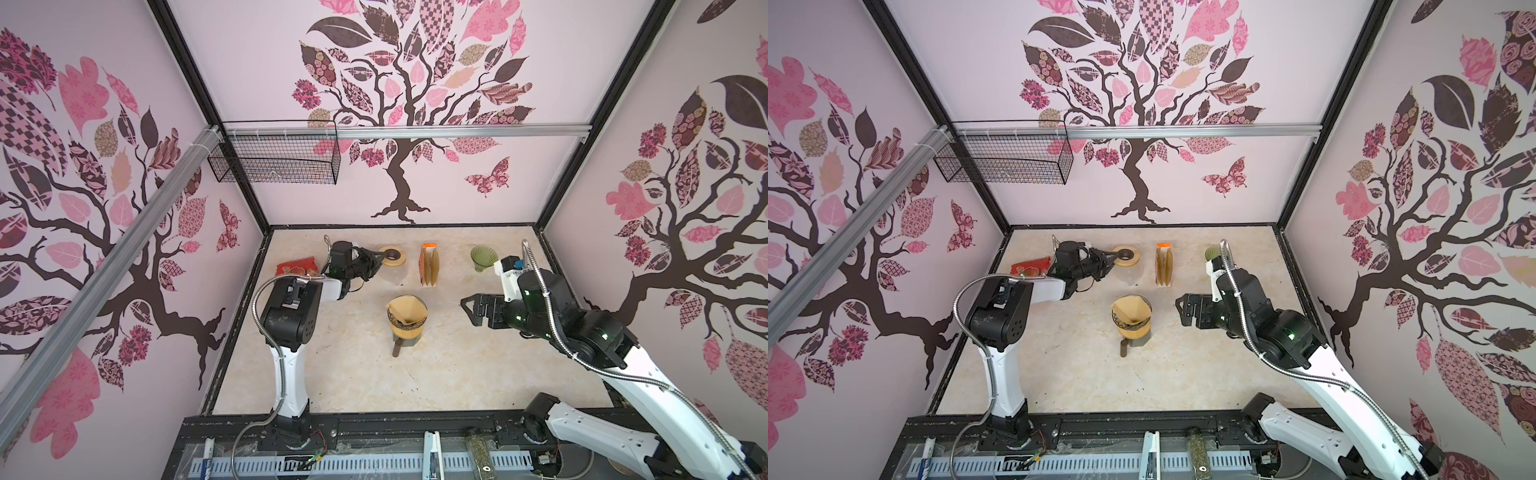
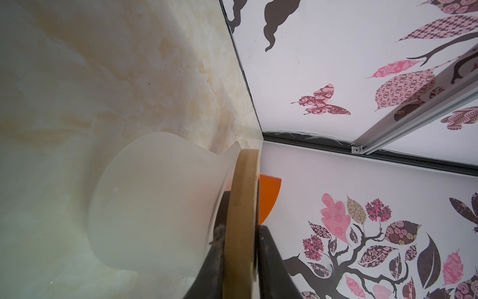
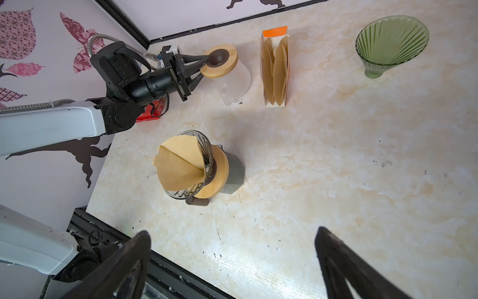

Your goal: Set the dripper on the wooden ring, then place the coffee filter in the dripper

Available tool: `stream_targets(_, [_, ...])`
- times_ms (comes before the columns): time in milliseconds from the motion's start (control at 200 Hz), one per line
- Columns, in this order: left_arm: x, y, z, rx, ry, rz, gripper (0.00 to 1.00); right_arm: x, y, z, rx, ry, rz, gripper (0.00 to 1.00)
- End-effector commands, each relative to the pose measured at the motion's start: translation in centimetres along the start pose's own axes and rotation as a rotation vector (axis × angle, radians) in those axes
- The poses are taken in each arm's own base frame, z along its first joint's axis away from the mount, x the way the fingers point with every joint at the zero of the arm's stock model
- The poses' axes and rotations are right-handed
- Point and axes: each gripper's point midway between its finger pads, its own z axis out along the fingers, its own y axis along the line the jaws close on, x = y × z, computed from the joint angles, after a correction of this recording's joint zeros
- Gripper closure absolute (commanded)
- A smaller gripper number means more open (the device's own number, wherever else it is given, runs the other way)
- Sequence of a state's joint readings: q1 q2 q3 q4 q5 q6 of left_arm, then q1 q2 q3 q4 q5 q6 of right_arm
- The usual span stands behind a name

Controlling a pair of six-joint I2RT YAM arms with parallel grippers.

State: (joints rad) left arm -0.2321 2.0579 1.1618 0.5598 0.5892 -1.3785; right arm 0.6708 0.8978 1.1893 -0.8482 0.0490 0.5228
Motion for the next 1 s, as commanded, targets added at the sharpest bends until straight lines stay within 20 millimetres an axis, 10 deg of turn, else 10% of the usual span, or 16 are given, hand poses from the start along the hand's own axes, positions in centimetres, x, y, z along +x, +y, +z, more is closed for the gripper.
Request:
stream_targets(0, [-0.4, -2.1, 0.5, 0.046, 0.000, 0.050, 0.76, -0.4, 0.0, 0.0, 0.004, -0.016, -0.010, 0.00])
stream_targets(995, [-0.6, -1.1, -0.2, 0.002, -0.014, 0.037, 0.60, -0.3, 0.0, -0.1, 0.004, -0.015, -0.011, 0.00])
